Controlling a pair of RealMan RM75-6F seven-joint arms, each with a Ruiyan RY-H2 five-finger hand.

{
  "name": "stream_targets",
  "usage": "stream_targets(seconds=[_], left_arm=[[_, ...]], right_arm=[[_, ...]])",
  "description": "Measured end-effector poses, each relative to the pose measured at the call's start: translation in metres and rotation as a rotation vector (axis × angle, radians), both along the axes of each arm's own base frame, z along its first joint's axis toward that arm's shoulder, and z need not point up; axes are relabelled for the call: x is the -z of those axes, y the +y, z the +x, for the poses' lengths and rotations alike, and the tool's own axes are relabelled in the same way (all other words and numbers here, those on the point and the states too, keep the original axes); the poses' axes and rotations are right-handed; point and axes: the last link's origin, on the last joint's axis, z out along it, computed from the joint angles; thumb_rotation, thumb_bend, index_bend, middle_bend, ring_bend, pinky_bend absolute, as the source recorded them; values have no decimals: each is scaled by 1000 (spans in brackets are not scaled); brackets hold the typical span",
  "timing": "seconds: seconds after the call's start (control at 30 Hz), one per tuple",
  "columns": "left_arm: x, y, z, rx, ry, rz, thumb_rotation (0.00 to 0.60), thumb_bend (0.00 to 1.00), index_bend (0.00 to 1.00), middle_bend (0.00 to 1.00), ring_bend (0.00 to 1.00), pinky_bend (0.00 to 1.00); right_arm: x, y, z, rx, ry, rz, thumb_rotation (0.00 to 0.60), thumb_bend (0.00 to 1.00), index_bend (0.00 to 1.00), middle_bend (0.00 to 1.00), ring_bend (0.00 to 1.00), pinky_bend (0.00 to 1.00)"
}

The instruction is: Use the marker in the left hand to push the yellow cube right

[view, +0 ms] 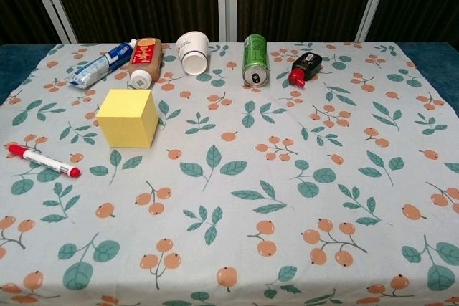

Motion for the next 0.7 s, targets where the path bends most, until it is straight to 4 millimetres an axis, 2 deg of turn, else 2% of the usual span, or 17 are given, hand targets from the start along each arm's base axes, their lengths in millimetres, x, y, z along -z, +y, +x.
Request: stream_targets(seconds=[0.33,0.53,0.7], left_arm=[[-1,2,3,21,-12,-13,600,74,292,322,265,303],[-1,16,10,74,-30,-46,600,75,307,326,265,303],[6,35,17,127,-47,-128,600,172,346,340,266,303]], right_arm=[[-1,0,0,-4,-1,-7,600,73,89,187,69,159],[-6,1,0,-15,7,-21,600,73,89,187,69,159],[-11,-1,2,-28,17,-33,600,73,89,187,69,157]])
